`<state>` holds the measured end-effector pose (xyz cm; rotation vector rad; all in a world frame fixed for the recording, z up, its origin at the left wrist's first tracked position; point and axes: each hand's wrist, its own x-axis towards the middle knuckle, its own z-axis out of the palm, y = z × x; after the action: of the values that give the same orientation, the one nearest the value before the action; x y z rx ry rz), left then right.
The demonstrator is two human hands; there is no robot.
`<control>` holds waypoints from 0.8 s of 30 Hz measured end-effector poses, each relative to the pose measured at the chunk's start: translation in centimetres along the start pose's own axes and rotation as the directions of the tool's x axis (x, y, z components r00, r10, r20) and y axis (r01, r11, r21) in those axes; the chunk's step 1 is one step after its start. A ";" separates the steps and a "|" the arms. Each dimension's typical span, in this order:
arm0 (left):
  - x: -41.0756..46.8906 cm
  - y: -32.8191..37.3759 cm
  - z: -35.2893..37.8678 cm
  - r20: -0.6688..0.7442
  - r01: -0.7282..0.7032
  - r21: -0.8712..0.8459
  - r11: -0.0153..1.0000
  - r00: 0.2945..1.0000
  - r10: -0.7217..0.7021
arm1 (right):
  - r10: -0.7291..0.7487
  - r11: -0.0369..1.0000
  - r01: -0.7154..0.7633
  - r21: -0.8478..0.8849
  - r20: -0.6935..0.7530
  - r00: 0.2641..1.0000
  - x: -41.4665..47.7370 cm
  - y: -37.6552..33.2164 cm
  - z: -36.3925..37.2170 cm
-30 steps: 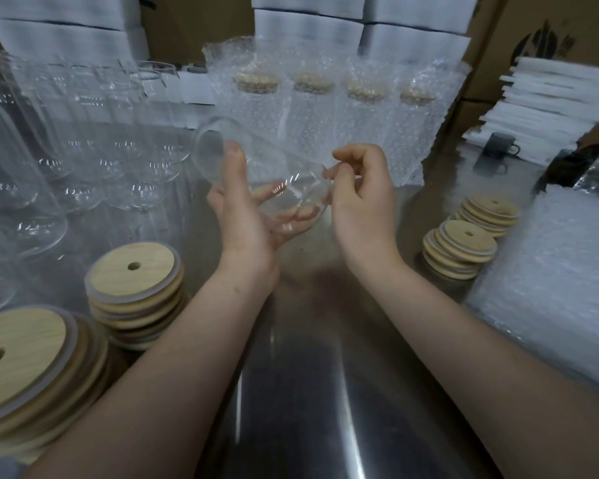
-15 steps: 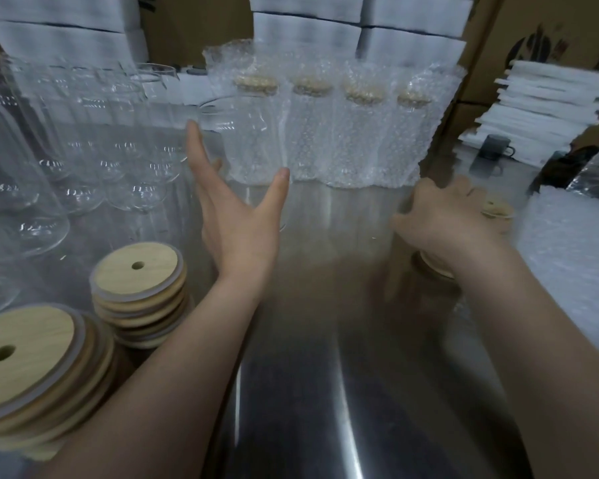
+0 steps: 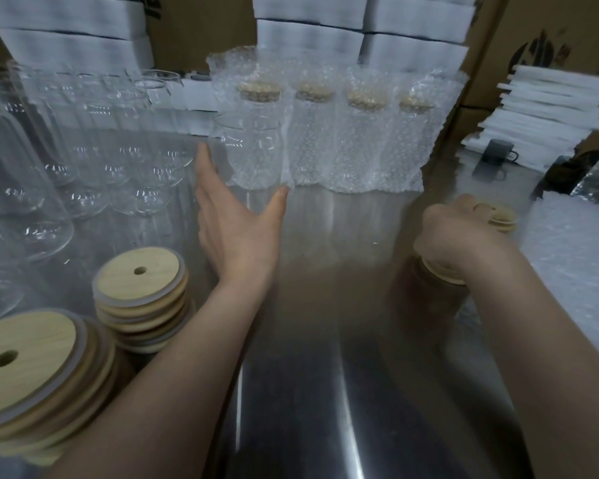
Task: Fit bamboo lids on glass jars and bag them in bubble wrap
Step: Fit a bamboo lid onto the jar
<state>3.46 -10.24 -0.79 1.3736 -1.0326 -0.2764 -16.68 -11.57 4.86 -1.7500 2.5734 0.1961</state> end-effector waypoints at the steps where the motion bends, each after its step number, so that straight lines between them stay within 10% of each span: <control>1: 0.1 0.0 0.0 -0.002 0.003 0.004 1.000 1.000 -0.003 | 0.001 1.000 -0.001 0.003 -0.004 1.000 0.0 0.0 0.0; 9: -0.2 0.7 -0.1 -0.006 -0.032 0.042 0.999 0.999 0.032 | 0.011 0.998 -0.009 0.070 -0.026 1.000 -0.1 -0.1 -0.1; 15: -1.1 2.9 -0.6 -0.089 -0.245 0.211 0.946 0.959 0.268 | -0.118 0.891 0.257 0.373 -0.356 0.927 -0.7 -0.6 -0.2; 19: -2.0 4.1 -0.5 -0.028 -0.504 0.287 0.814 0.845 0.533 | -0.129 0.438 0.376 0.817 -0.357 0.925 -1.4 -2.2 0.1; 24: -2.9 4.3 0.1 0.171 -0.662 0.087 0.744 0.746 0.644 | -0.213 -0.141 0.096 0.985 -0.125 0.969 -1.8 -3.9 0.5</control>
<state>0.08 -7.26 1.75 1.0351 -1.6058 0.2483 -12.44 -11.23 4.13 -1.1126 1.2766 -1.3596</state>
